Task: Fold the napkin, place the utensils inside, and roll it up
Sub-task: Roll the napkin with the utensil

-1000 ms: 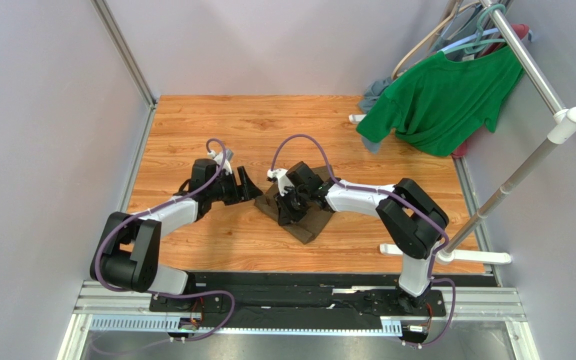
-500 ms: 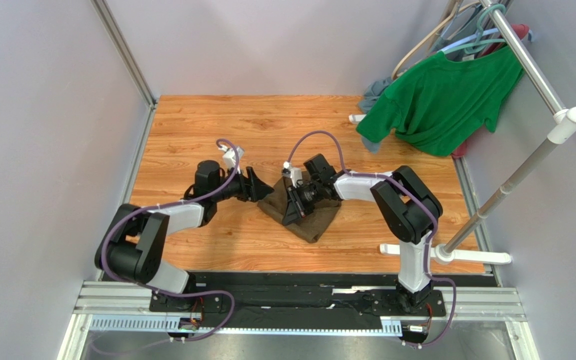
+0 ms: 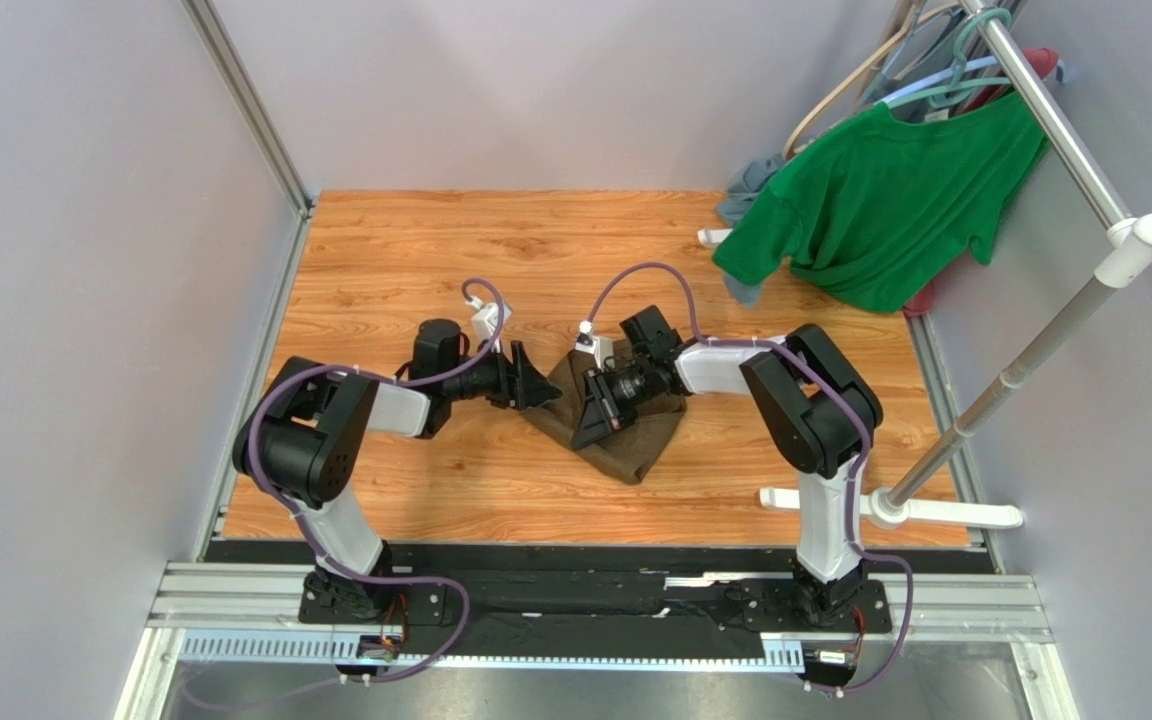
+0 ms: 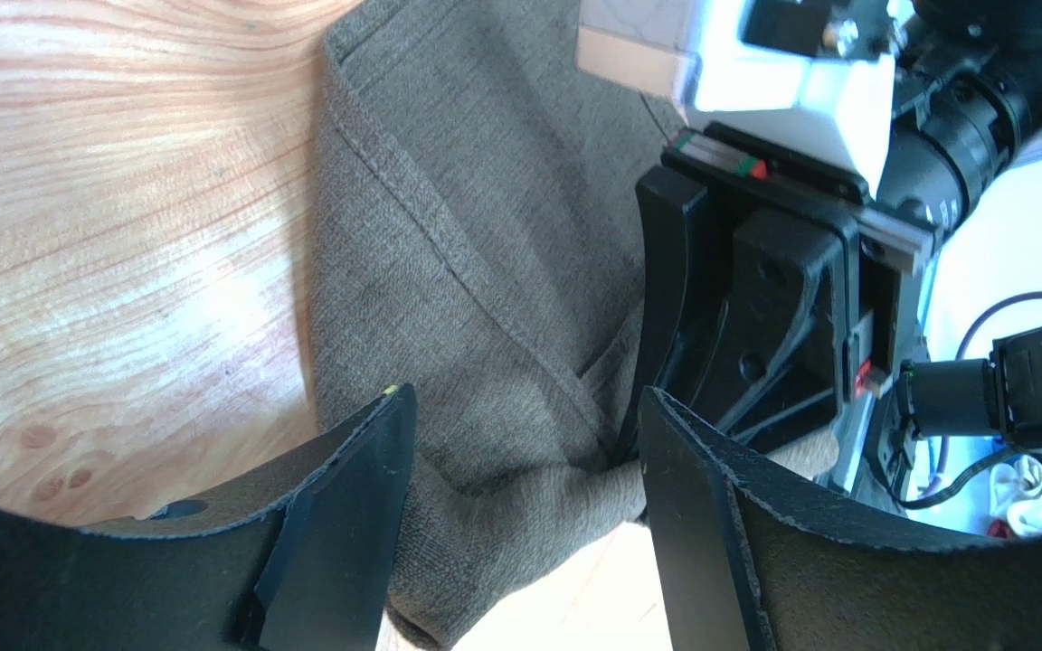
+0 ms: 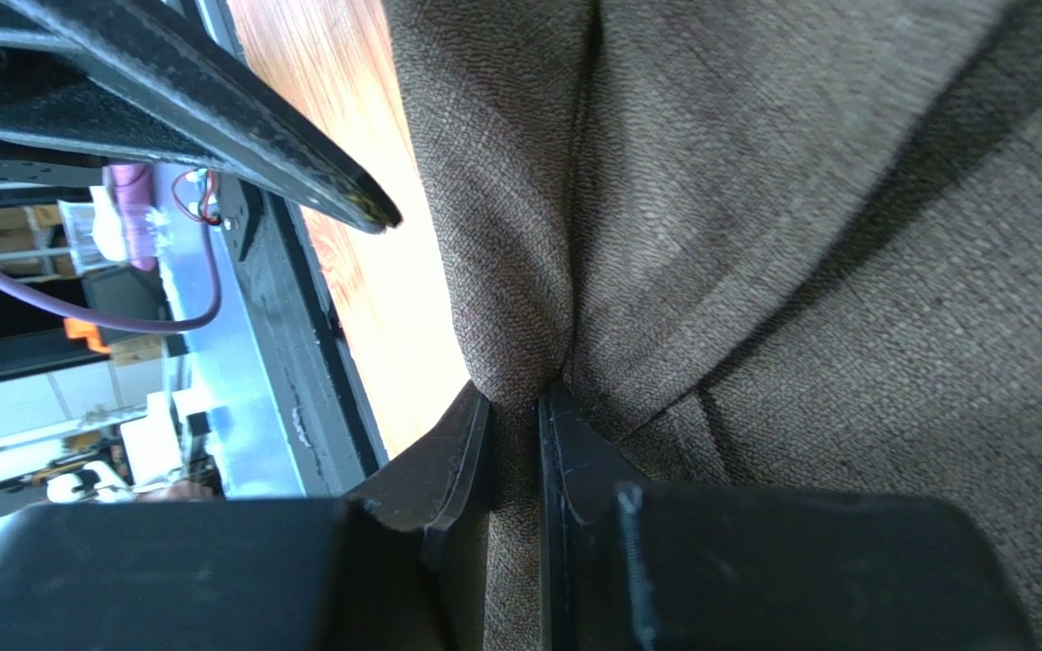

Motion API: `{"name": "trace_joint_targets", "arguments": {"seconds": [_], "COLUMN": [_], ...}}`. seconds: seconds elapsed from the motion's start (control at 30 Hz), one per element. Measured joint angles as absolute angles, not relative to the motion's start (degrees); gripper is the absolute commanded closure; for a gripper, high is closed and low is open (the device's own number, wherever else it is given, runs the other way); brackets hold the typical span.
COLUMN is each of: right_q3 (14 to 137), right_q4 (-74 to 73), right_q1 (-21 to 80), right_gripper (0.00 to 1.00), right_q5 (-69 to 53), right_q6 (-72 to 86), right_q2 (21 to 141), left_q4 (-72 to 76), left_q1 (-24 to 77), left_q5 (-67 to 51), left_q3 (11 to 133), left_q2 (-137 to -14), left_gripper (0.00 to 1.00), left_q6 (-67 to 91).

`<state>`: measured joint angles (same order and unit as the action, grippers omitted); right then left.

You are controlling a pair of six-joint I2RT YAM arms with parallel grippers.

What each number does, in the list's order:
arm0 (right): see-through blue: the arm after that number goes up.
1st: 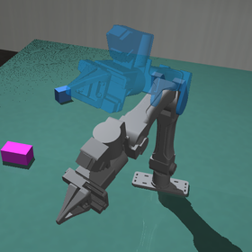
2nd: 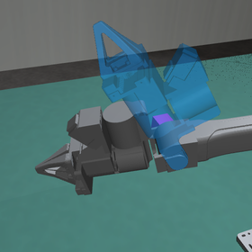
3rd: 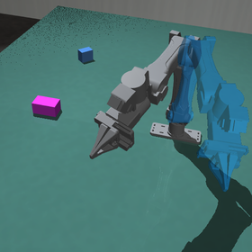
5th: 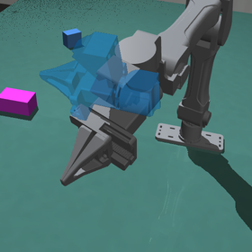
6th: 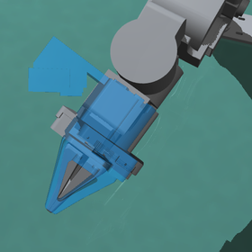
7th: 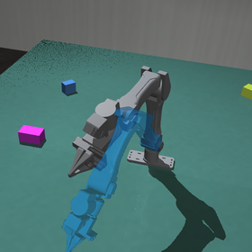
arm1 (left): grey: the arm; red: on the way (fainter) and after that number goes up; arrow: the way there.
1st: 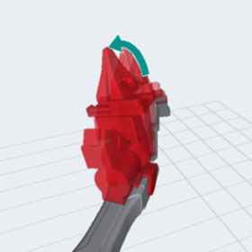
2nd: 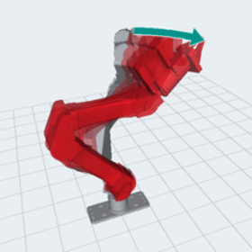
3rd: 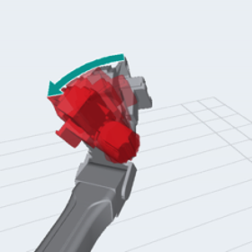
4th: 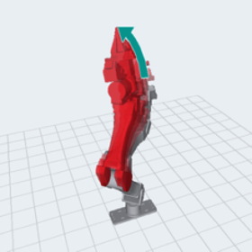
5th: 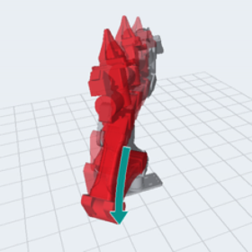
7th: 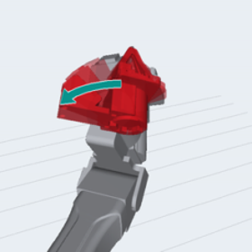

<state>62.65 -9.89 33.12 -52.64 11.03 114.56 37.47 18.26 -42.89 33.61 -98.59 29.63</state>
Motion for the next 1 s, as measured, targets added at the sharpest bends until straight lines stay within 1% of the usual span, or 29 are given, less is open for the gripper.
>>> {"name": "trace_joint_targets", "arguments": {"seconds": [0.27, 0.43, 0.57, 0.6, 0.63, 0.77, 0.87, 0.9, 1.0], "right_q3": [62.65, 62.74, 62.76, 62.78, 62.78, 62.94, 62.96, 62.96, 63.05], "right_q4": [-9.98, -9.56, -9.17, -9.13, -9.08, -9.06, -9.02, -9.02, -9.04], "right_q1": [31.4, 30.76, 30.39, 30.33, 30.28, 30.06, 29.91, 29.87, 29.8], "right_gripper": [1.0, 1.0, 1.0, 1.0, 1.0, 1.0, 1.0, 1.0, 1.0], "right_q5": [-54.89, -56.21, -57.12, -57.21, -57.34, -57.84, -58.08, -58.06, -58.28], "right_q6": [11.86, 13.28, 14.22, 14.39, 14.57, 15.11, 15.33, 15.42, 15.57], "right_q2": [115.7, 116.53, 117.08, 117.14, 117.25, 117.69, 117.8, 117.8, 117.99], "left_q4": [36.67, 36.6, 36.56, 36.47, 36.45, 35.51, 34.02, 33.1, 31.24], "left_q1": [18.26, 18.24, 18.31, 18.37, 18.39, 18.55, 18.63, 18.65, 18.68], "left_q5": [-43.27, -43.64, -42.94, -42.54, -42.06, -36.84, -33.28, -32.49, -31.46], "left_q3": [33.17, 31.7, 29.52, 28.84, 28.42, 24.99, 22.48, 22.44, 23.11], "left_q2": [-98.54, -97.45, -94.5, -93.34, -92.6, -86.67, -80.55, -79.11, -77.71], "left_gripper": [0.32, 0.29, 0.27, 0.24, 0.23, 0.21, 0.23, 0.27, 0.31], "left_q6": [29.3, 28.73, 28.01, 27.9, 27.86, 27.73, 27.03, 26.55, 25.1]}}
